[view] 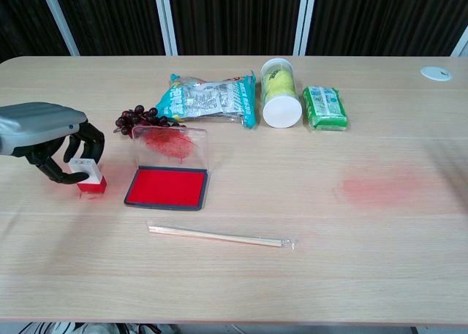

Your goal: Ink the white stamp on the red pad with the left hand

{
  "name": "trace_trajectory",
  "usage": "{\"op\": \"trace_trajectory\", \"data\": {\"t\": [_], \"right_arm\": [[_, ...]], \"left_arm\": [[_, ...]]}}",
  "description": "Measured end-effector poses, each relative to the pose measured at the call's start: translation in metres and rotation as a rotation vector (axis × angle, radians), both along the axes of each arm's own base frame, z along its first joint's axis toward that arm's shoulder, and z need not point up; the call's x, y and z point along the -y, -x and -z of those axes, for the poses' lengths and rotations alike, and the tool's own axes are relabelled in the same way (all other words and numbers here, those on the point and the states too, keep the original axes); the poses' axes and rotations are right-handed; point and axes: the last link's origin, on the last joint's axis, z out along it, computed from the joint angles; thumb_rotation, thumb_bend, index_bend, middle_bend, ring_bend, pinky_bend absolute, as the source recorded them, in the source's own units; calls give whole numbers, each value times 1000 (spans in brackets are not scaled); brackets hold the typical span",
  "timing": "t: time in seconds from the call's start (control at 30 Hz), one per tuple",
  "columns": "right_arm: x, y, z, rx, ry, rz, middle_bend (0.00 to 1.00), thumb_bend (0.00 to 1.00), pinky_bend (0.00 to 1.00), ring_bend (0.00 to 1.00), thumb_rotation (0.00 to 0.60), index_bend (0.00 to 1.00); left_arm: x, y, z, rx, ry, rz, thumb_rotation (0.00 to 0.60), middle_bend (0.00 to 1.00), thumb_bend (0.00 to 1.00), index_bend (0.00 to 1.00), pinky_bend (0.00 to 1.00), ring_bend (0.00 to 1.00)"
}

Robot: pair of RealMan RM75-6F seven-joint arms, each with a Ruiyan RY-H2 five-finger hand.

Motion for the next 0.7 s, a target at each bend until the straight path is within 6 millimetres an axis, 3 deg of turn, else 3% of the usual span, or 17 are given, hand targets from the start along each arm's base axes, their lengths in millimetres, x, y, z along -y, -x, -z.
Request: {"op": "trace_trajectory", "data": {"t": [0.7], "right_arm": [[0,0,0,-1,0,0,0,285,191,0,600,134]], "left_arm": [[-2,-3,8,1,8,3,600,525,469,589,602,468]]}}
